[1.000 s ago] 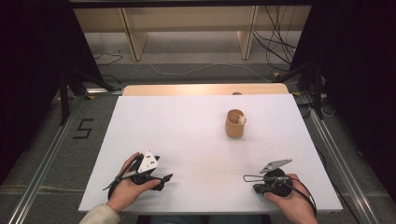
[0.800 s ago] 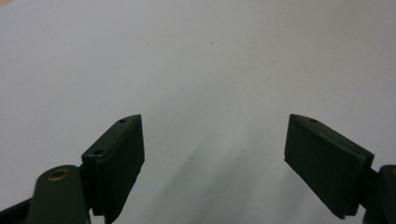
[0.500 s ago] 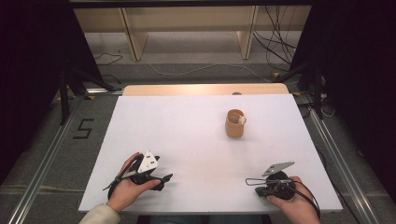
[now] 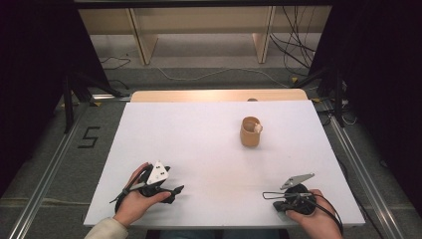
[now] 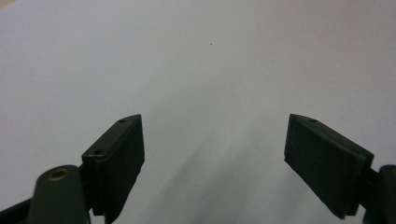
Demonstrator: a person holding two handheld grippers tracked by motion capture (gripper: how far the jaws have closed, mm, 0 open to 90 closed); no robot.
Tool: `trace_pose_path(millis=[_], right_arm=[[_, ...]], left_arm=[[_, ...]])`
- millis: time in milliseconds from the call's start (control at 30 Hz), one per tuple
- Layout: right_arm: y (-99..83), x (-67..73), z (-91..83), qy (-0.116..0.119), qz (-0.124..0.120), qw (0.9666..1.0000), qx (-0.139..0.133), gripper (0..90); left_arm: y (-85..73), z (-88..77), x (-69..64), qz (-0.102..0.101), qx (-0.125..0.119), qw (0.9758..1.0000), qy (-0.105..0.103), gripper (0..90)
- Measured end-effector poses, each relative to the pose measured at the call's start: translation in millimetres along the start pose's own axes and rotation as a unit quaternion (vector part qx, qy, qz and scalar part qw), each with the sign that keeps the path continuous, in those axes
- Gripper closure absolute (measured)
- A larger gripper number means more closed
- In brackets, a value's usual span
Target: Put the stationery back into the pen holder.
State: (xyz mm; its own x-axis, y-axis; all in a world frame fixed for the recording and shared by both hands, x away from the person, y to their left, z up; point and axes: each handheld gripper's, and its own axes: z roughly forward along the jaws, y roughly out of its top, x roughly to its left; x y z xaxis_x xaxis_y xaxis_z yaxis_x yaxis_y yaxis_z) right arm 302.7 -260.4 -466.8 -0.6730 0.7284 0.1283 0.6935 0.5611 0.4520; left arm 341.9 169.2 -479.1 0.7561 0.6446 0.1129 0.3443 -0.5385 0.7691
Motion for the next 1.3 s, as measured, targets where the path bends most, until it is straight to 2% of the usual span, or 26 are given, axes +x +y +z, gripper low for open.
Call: trace_pose_path(millis=[367,400,433,467,533,567,600,633,667,700,733,767,800,833,867,900,933,967,1000,1033,1067,1167,1300], right_arm=[[0.1,0.1,0.0,-0.001,-0.001,1.0000,0.001,89.9],[0.3,0.1,-0.3,0.000,-0.001,1.0000,0.002,87.6],[0.8,-0.2,-2.8,0.004,0.009,0.9999,-0.006,81.2],[0.8,-0.2,-2.8,0.004,0.009,0.9999,-0.006,81.2],[2.1,-3.6,-8.9,-0.005,0.022,0.9993,-0.030,75.1],[3.6,-7.7,-18.7,-0.025,0.045,0.9973,-0.051,66.0],[3.8,-10.2,-23.1,-0.037,0.060,0.9954,-0.064,61.2],[3.8,-10.2,-23.1,-0.037,0.060,0.9954,-0.064,61.2],[2.7,-16.1,-31.1,-0.057,0.097,0.9903,-0.082,54.8],[2.7,-16.1,-31.1,-0.057,0.097,0.9903,-0.082,54.8],[1.3,-18.9,-34.7,-0.066,0.122,0.9864,-0.088,50.7],[-1.8,-25.1,-39.2,-0.082,0.158,0.9795,-0.095,45.2],[-3.6,-27.5,-40.6,-0.088,0.171,0.9767,-0.096,45.0],[-3.6,-27.5,-40.6,-0.088,0.171,0.9767,-0.096,45.0],[-6.3,-30.5,-42.2,-0.097,0.198,0.9711,-0.091,42.5],[-6.3,-30.5,-42.2,-0.097,0.198,0.9711,-0.091,42.5],[-7.3,-32.0,-42.6,-0.100,0.208,0.9690,-0.089,41.7],[-8.3,-32.7,-42.9,-0.110,0.227,0.9641,-0.083,39.9],[-8.6,-33.1,-43.2,-0.114,0.236,0.9620,-0.078,38.9],[-8.6,-33.1,-43.2,-0.114,0.236,0.9620,-0.078,38.9],[-8.4,-33.2,-43.2,-0.115,0.246,0.9594,-0.074,37.8],[-8.3,-34.0,-43.3,-0.119,0.260,0.9559,-0.065,35.1],[-10.3,-34.2,-44.2,-0.123,0.262,0.9553,-0.061,33.6]], left_arm=[[0.2,-0.1,-0.5,0.001,0.000,1.0000,0.000,20.0],[0.2,-0.1,-0.6,0.001,0.000,1.0000,0.000,20.0],[0.2,-0.1,-0.9,0.002,-0.001,1.0000,0.000,20.0],[0.2,-0.1,-1.2,0.002,-0.002,1.0000,-0.001,20.0],[0.4,0.1,-1.7,0.003,-0.001,1.0000,-0.005,20.0],[0.5,0.5,-2.3,0.004,-0.001,1.0000,-0.006,20.0],[0.7,0.7,-2.8,0.005,-0.002,1.0000,-0.007,20.0],[1.0,0.6,-3.1,0.008,-0.002,0.9999,-0.008,20.0],[1.1,0.5,-4.0,0.007,-0.002,0.9999,-0.011,20.0],[1.4,0.3,-4.8,0.008,-0.003,0.9999,-0.011,20.0],[1.7,0.0,-5.6,0.009,-0.004,0.9999,-0.012,20.0],[2.2,-0.6,-6.8,0.011,-0.005,0.9998,-0.013,19.8],[2.7,-1.0,-8.4,0.011,-0.009,0.9998,-0.015,19.5],[3.5,-2.1,-10.0,0.013,-0.008,0.9997,-0.019,19.5],[4.0,-2.7,-12.5,0.013,-0.014,0.9996,-0.020,19.4],[4.7,-3.2,-14.9,0.015,-0.016,0.9994,-0.025,19.4],[5.4,-3.7,-16.8,0.022,-0.017,0.9992,-0.031,19.4],[5.9,-4.1,-18.8,0.026,-0.017,0.9988,-0.037,19.4],[6.2,-4.1,-21.0,0.029,-0.020,0.9986,-0.041,19.4],[6.6,-4.4,-22.5,0.033,-0.020,0.9982,-0.046,19.4],[7.2,-4.5,-23.7,0.036,-0.021,0.9978,-0.050,19.4],[9.1,-4.9,-24.7,0.041,-0.025,0.9974,-0.053,19.5],[9.7,-3.3,-23.2,0.038,-0.024,0.9978,-0.049,19.7]])
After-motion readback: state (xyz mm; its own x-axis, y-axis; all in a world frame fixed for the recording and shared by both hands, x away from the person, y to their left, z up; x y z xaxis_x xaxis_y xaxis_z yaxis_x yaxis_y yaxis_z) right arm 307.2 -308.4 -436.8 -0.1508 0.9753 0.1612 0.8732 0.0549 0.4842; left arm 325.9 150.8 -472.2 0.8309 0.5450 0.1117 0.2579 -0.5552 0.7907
